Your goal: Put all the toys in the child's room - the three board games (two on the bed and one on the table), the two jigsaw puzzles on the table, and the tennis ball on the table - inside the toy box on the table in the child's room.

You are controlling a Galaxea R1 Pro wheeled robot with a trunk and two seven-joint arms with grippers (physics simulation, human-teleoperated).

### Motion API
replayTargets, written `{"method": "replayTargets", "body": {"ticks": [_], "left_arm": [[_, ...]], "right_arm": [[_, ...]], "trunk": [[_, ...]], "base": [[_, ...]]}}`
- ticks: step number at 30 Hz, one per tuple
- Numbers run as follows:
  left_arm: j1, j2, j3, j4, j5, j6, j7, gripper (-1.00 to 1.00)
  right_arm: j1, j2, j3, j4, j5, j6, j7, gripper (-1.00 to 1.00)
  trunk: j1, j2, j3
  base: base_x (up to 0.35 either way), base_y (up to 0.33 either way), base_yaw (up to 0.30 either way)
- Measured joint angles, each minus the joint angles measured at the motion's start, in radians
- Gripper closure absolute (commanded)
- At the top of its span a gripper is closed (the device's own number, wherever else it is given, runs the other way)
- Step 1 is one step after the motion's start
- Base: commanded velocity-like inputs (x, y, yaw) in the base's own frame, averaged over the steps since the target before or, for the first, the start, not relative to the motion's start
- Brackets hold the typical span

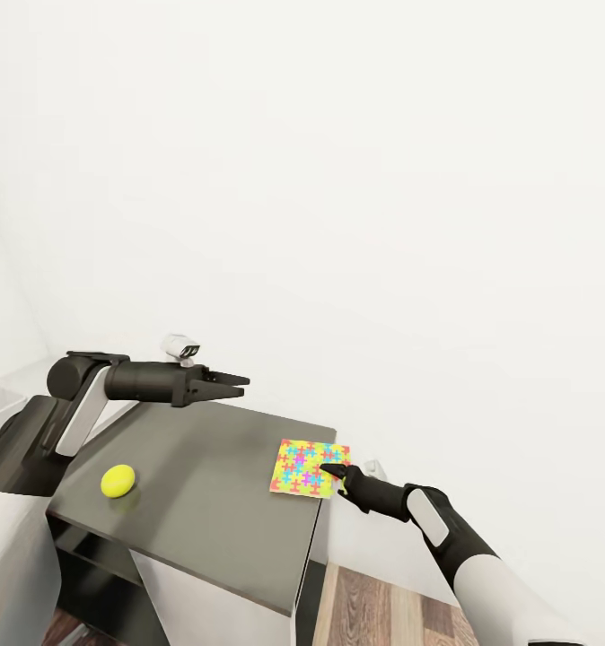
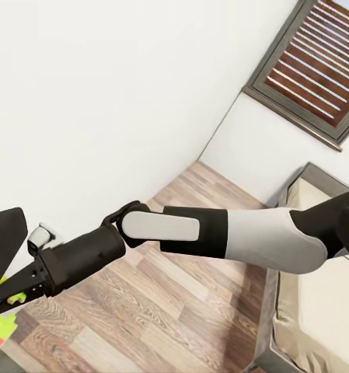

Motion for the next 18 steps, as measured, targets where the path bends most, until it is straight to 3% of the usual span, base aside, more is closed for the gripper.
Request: {"method": "replayTargets", "body": {"ticks": [2, 3, 8, 13, 18], "left_arm": [[0.0, 0.0, -0.001, 0.0, 0.0, 0.0, 0.0, -1.0], [0.0, 0.0, -0.001, 0.0, 0.0, 0.0, 0.0, -1.0], [0.0, 0.0, -0.001, 0.0, 0.0, 0.0, 0.0, -1.0], [0.0, 0.0, -0.003, 0.0, 0.0, 0.0, 0.0, -1.0], [0.001, 0.0, -0.003, 0.0, 0.0, 0.0, 0.0, -1.0]], "right_arm": [[0.0, 0.0, 0.0, 0.0, -0.002, 0.0, 0.0, -1.0], [0.0, -0.001, 0.0, 0.0, -0.002, 0.0, 0.001, 1.0], [0.0, -0.002, -0.002, -0.001, -0.013, 0.002, 0.003, 1.0], [0.0, -0.002, 0.0, -0.001, -0.007, 0.001, 0.067, 1.0], [0.0, -0.002, 0.0, -0.001, -0.003, 0.0, 0.086, 1.0]], "trunk": [[0.0, 0.0, 0.0], [0.0, 0.0, 0.0], [0.0, 0.0, 0.0], [0.0, 0.0, 0.0], [0.0, 0.0, 0.0]], "base": [[0.0, 0.0, 0.0], [0.0, 0.0, 0.0], [0.0, 0.0, 0.0], [0.0, 0.0, 0.0], [0.0, 0.0, 0.0]]}}
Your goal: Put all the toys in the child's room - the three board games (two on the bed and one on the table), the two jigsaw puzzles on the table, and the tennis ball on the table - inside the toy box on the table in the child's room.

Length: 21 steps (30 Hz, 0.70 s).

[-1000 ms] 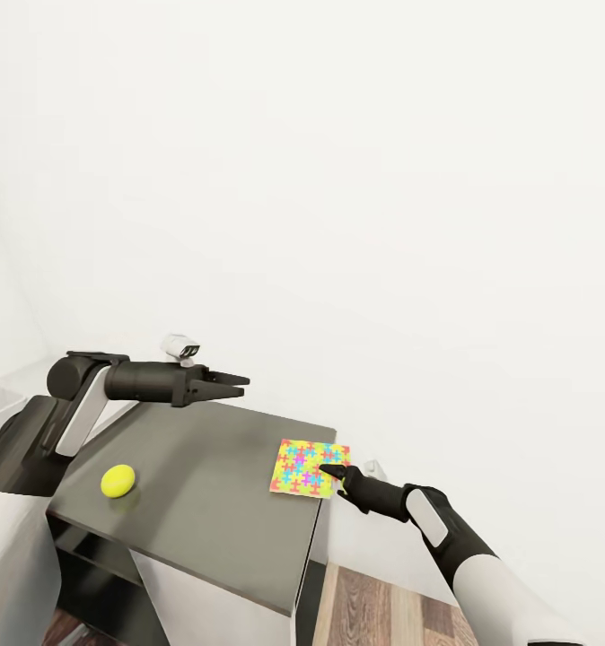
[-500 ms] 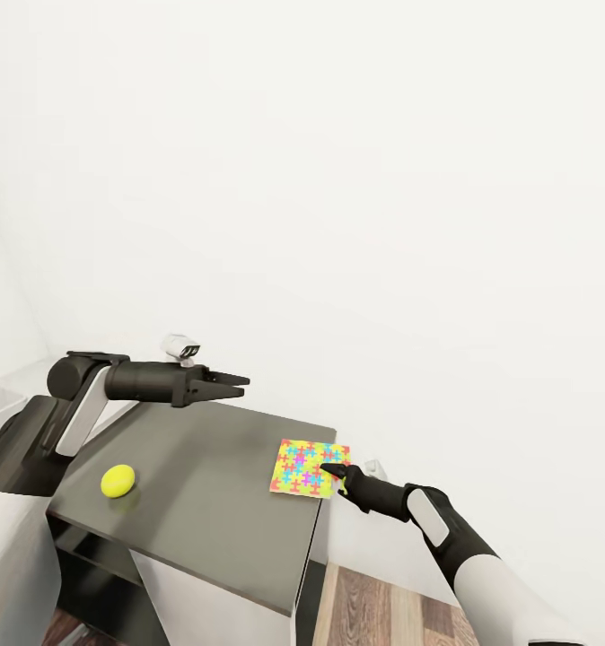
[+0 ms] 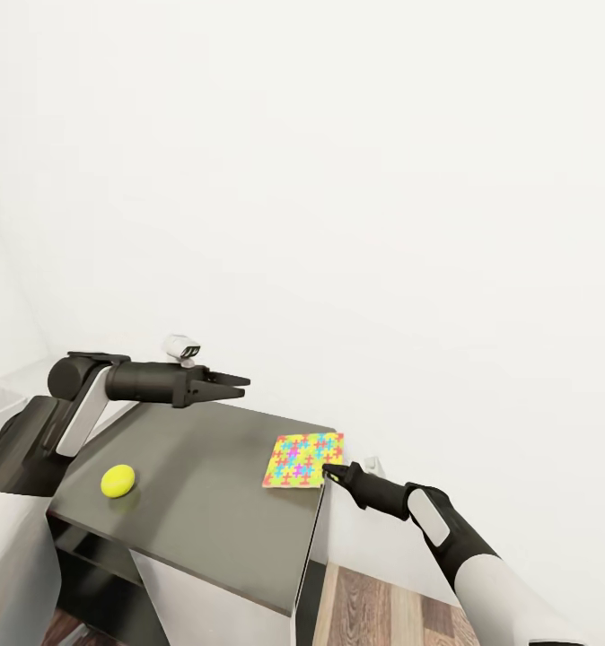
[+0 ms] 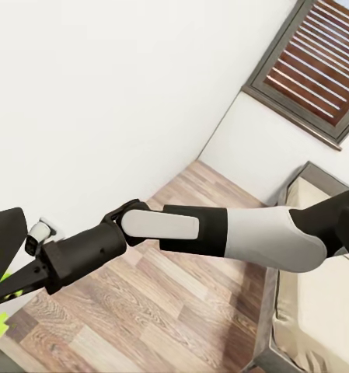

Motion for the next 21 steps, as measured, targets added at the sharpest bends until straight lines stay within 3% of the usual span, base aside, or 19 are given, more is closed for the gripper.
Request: {"method": "replayTargets", "body": {"ticks": [6, 21], "left_arm": [[0.0, 0.0, 0.006, 0.0, 0.001, 0.0, 0.0, -1.0], [0.001, 0.001, 0.005, 0.0, 0.002, 0.0, 0.0, -1.0]], "right_arm": [[0.0, 0.0, 0.0, 0.0, -0.002, 0.0, 0.002, 1.0], [0.0, 0.0, 0.001, 0.0, -0.002, 0.001, 0.002, 1.0]], "trunk": [[0.0, 0.0, 0.0], [-0.057, 0.105, 0.047]], "base": [[0.0, 0.0, 0.0], [0.0, 0.0, 0.0]]}}
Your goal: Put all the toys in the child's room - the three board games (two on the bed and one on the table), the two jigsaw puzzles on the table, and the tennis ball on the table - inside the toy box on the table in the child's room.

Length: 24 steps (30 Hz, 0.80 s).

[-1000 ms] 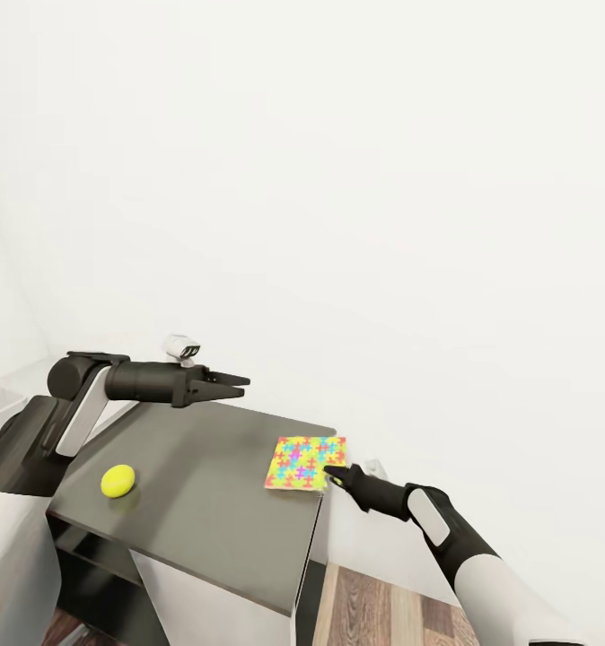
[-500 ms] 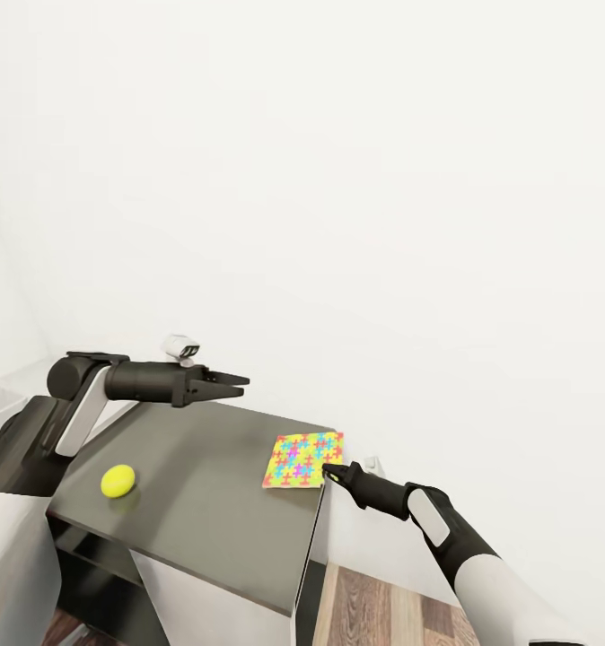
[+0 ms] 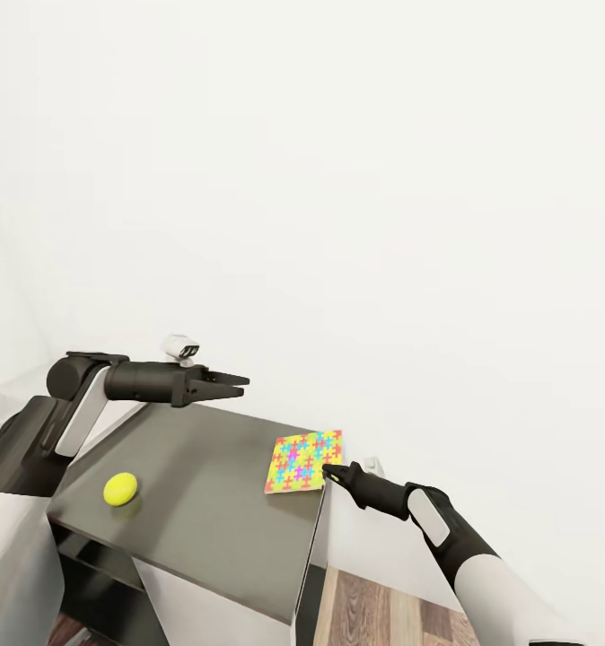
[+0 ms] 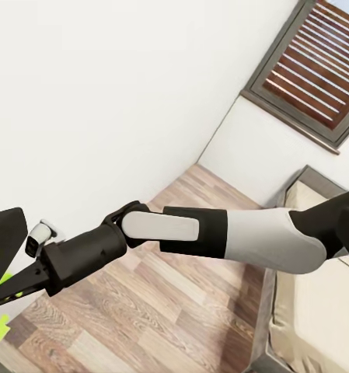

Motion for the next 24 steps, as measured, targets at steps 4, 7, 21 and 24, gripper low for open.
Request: {"method": "replayTargets", "body": {"ticks": [4, 7, 21, 24], "left_arm": [[0.0, 0.001, 0.001, 0.0, 0.0, 0.0, 0.0, -1.0], [0.0, 0.004, 0.003, 0.0, 0.002, 0.0, 0.0, -1.0], [0.0, 0.009, 0.001, 0.001, 0.001, 0.0, 0.0, -1.0], [0.0, 0.017, 0.0, 0.002, 0.001, 0.0, 0.0, -1.0]], "right_arm": [[0.0, 0.0, 0.0, 0.0, 0.001, 0.0, 0.0, 1.0], [0.0, 0.0, 0.0, 0.0, 0.0, 0.0, 0.0, 1.0], [0.0, 0.0, 0.0, 0.0, 0.0, 0.0, 0.005, 1.0], [0.0, 0.0, 0.0, 0.0, 0.0, 0.0, 0.007, 1.0]], "trunk": [[0.0, 0.0, 0.0], [-0.008, 0.014, 0.006], [-0.061, 0.112, 0.05], [-0.073, 0.133, 0.06]], "base": [[0.0, 0.0, 0.0], [0.0, 0.0, 0.0], [-0.071, 0.0, 0.0], [-0.022, 0.0, 0.0]]}}
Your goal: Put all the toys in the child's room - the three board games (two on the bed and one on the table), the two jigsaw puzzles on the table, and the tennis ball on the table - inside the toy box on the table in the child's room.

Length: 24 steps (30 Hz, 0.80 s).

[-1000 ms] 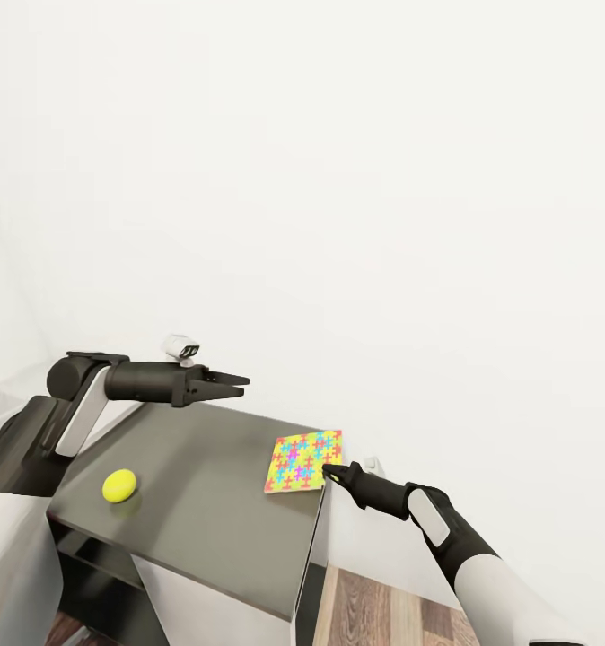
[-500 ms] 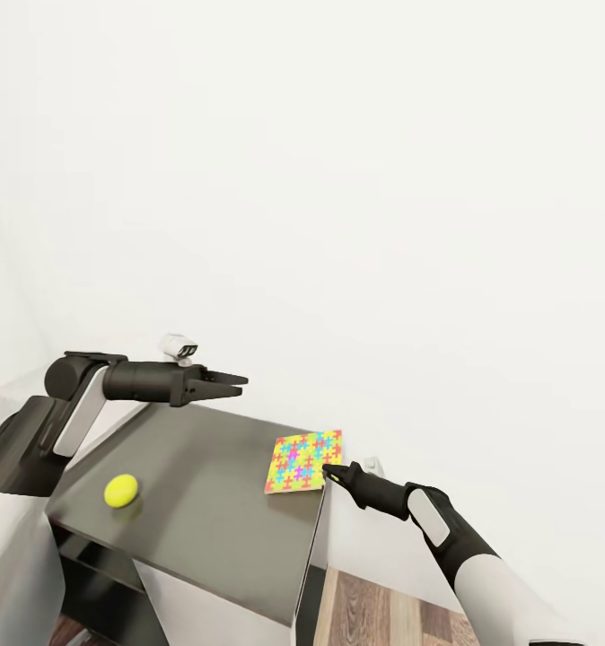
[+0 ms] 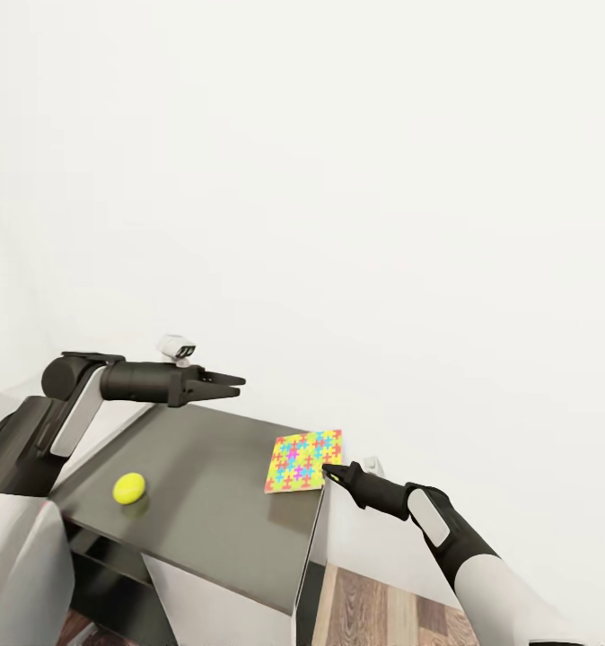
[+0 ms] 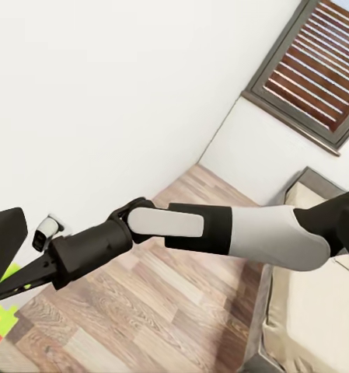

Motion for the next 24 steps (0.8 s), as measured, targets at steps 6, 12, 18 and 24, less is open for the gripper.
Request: {"method": "replayTargets", "body": {"ticks": [6, 12, 18, 24], "left_arm": [[0.004, 0.037, 0.0, 0.007, 0.002, 0.0, 0.0, -1.0], [0.016, 0.091, 0.0, 0.02, 0.004, 0.0, -0.009, -1.0], [0.07, 0.132, 0.001, 0.027, 0.002, -0.003, -0.151, -1.0], [0.178, 0.177, 0.03, 0.082, -0.003, -0.003, -0.218, -1.0]], "right_arm": [[0.0, 0.0, 0.0, 0.0, 0.0, 0.0, 0.001, 1.0], [0.001, 0.0, 0.001, -0.014, -0.003, 0.001, 0.061, 1.0], [0.01, 0.0, 0.003, -0.077, 0.004, 0.001, 0.089, 1.0], [0.012, 0.0, 0.003, -0.087, 0.011, 0.001, 0.092, 1.0]], "trunk": [[-0.023, 0.042, 0.019], [-0.046, 0.084, 0.038], [-0.069, 0.126, 0.056], [-0.092, 0.168, 0.075]], "base": [[-0.003, 0.0, 0.0], [0.0, 0.0, 0.0], [0.0, 0.0, 0.0], [0.0, 0.0, 0.0]]}}
